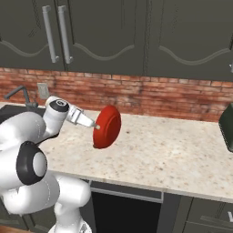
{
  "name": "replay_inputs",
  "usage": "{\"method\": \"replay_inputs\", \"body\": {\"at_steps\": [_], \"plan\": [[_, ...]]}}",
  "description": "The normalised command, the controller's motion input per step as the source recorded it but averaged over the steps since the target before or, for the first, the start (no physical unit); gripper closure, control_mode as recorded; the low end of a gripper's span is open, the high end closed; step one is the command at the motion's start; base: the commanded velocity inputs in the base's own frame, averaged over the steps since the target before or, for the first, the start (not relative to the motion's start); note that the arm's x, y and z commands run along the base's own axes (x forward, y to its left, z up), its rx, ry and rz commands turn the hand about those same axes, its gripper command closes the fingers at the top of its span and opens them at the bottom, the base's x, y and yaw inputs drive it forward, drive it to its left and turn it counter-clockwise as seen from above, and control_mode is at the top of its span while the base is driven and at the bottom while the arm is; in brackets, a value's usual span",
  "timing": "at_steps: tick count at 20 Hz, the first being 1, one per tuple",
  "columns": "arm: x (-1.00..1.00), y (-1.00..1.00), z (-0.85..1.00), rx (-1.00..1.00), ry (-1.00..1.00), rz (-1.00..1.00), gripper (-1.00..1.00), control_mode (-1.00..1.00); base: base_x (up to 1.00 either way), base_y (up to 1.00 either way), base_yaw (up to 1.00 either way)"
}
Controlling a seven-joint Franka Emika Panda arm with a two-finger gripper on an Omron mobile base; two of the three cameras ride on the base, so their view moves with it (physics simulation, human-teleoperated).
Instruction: Dump the cucumber and hot dog from the bowl so the bowl can be washed. Place the bowl in the sink after clearing the leftovers.
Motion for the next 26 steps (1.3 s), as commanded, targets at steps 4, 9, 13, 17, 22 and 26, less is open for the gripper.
{"method": "replay_inputs", "body": {"at_steps": [4,9,13,17,22,26], "plan": [[0.0,-0.26,0.1,-0.05,0.07,-0.11,1.0,-1.0,0.0,0.0,0.0],[0.0,-0.2,0.14,-0.12,0.08,-0.12,1.0,-1.0,0.0,0.0,0.0],[0.0,-0.04,0.3,-0.04,0.0,-0.11,1.0,-1.0,0.0,0.0,0.0],[-0.01,0.0,0.46,0.0,0.0,-0.09,1.0,-1.0,0.0,0.0,0.0],[-0.24,-0.06,0.51,0.13,-0.01,-0.05,1.0,-1.0,0.0,0.0,0.0],[-0.49,-0.36,0.32,0.36,-0.11,0.0,1.0,-1.0,0.0,0.0,0.0]]}}
